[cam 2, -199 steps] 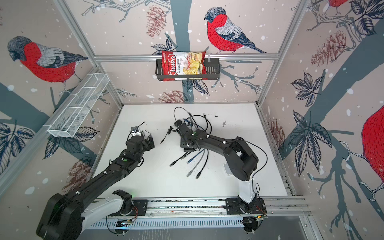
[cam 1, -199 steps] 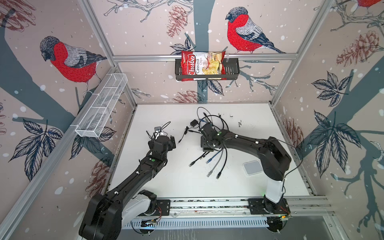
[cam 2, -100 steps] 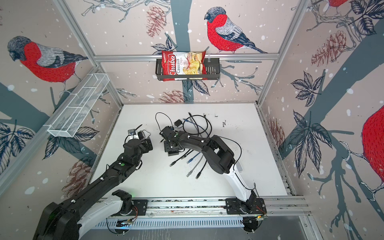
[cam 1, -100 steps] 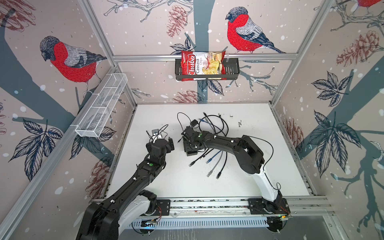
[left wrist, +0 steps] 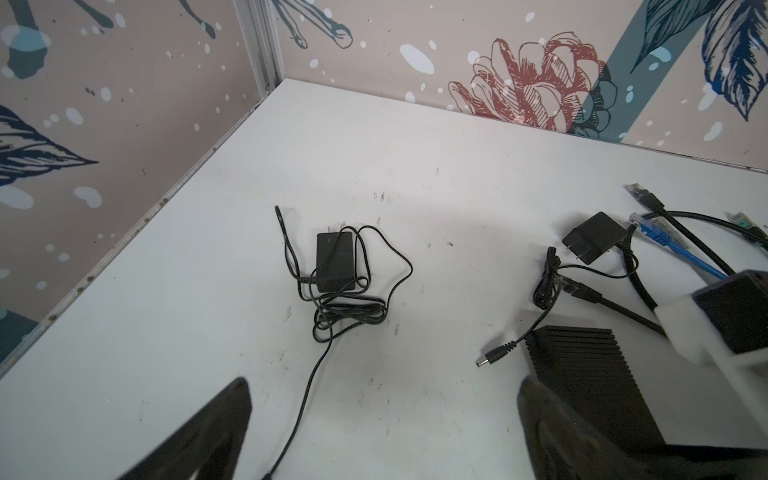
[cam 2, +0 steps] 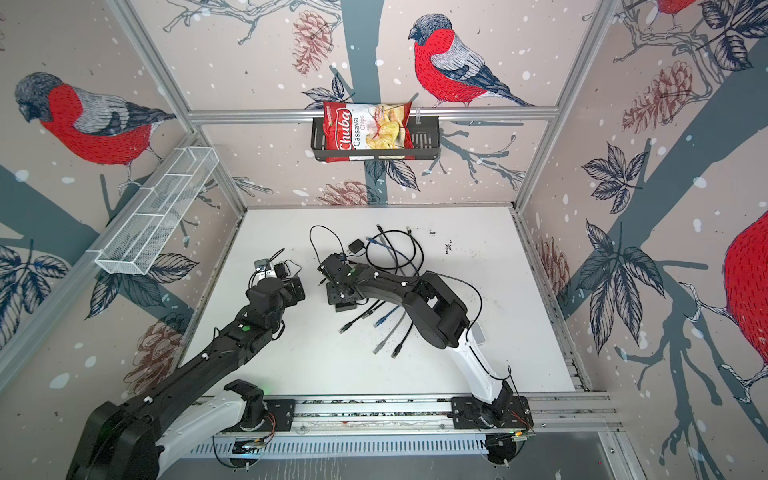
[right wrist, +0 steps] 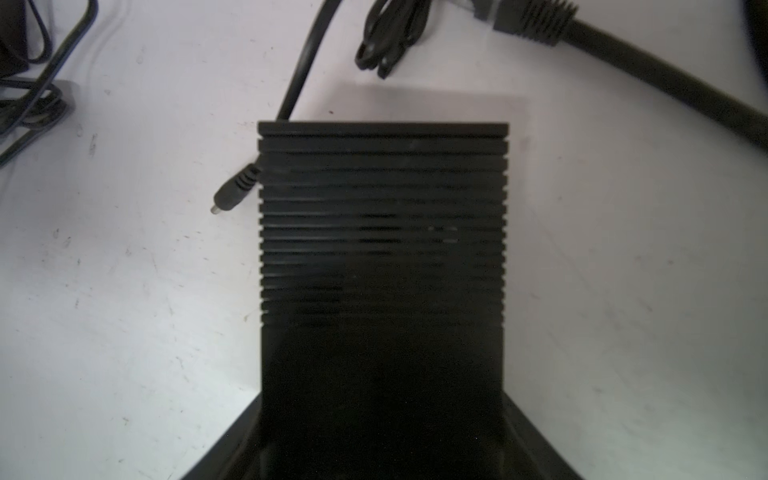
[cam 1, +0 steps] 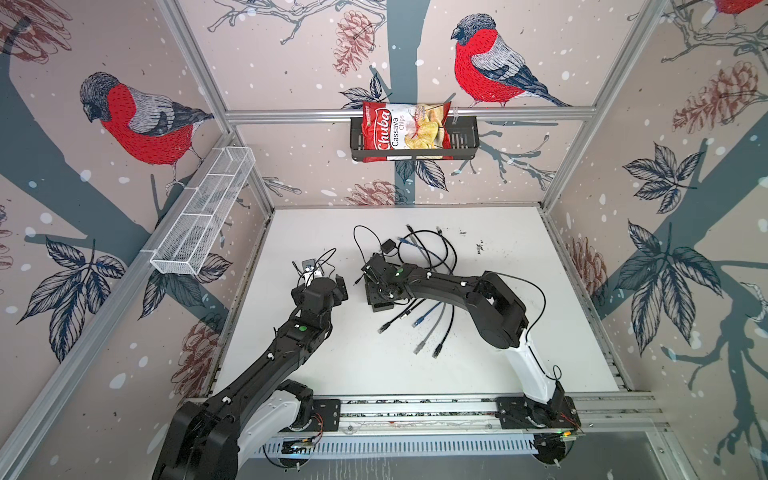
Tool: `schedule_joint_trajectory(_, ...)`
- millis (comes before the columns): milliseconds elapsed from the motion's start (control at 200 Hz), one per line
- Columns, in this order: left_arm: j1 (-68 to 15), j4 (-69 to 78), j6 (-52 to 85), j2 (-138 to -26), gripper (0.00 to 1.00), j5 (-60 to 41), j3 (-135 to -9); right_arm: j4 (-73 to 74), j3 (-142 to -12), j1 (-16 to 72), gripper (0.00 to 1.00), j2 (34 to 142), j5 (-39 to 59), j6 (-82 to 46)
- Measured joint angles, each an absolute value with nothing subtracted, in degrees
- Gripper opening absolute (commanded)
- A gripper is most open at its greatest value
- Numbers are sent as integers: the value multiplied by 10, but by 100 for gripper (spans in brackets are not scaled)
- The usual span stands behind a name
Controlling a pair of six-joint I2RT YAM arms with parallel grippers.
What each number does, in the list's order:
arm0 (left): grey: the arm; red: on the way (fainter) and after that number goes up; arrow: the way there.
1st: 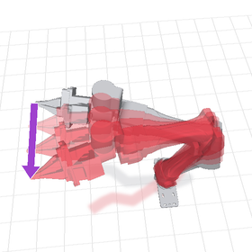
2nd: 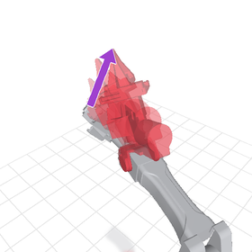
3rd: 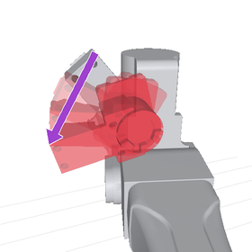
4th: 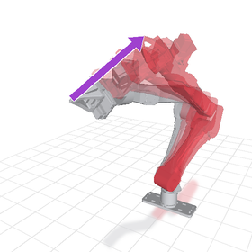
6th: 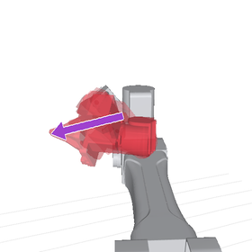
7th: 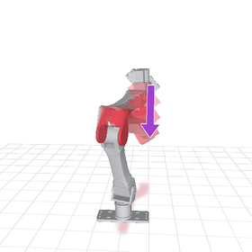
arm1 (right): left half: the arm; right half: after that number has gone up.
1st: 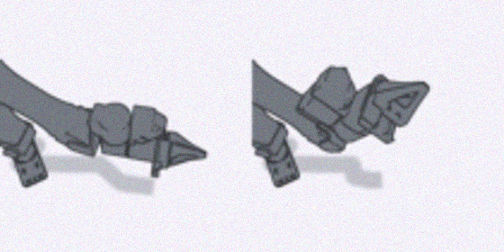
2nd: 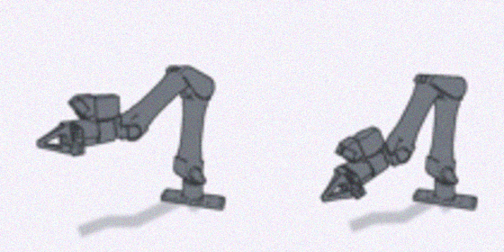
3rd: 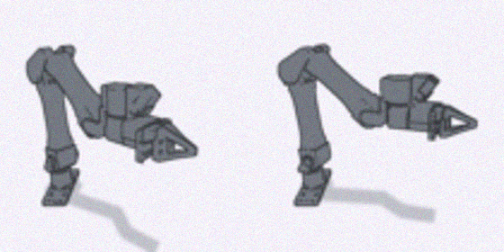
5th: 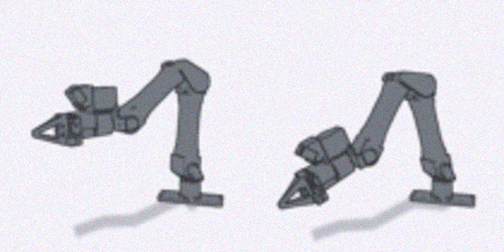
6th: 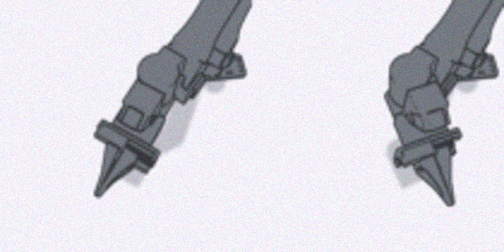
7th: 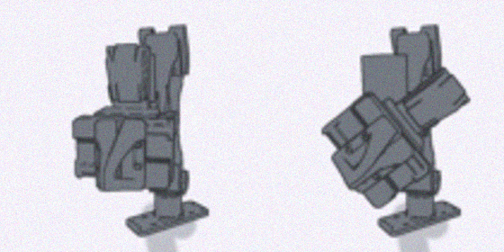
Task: Insert the plug into the switch port
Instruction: 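Carry the switch with the right gripper toward the left gripper and set it down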
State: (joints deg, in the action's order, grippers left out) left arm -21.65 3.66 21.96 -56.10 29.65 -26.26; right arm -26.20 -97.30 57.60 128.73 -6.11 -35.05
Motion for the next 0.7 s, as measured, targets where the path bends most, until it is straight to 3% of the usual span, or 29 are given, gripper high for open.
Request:
schedule_joint_trajectory(420,-136,-69,312,-618,92,317,-319,-241,-917,568,90,1245,-19,-315)
schedule_joint_trajectory(700,-117,-107,326,-702,87,299,-367,-176,-801,558,90,1080,-31,-254)
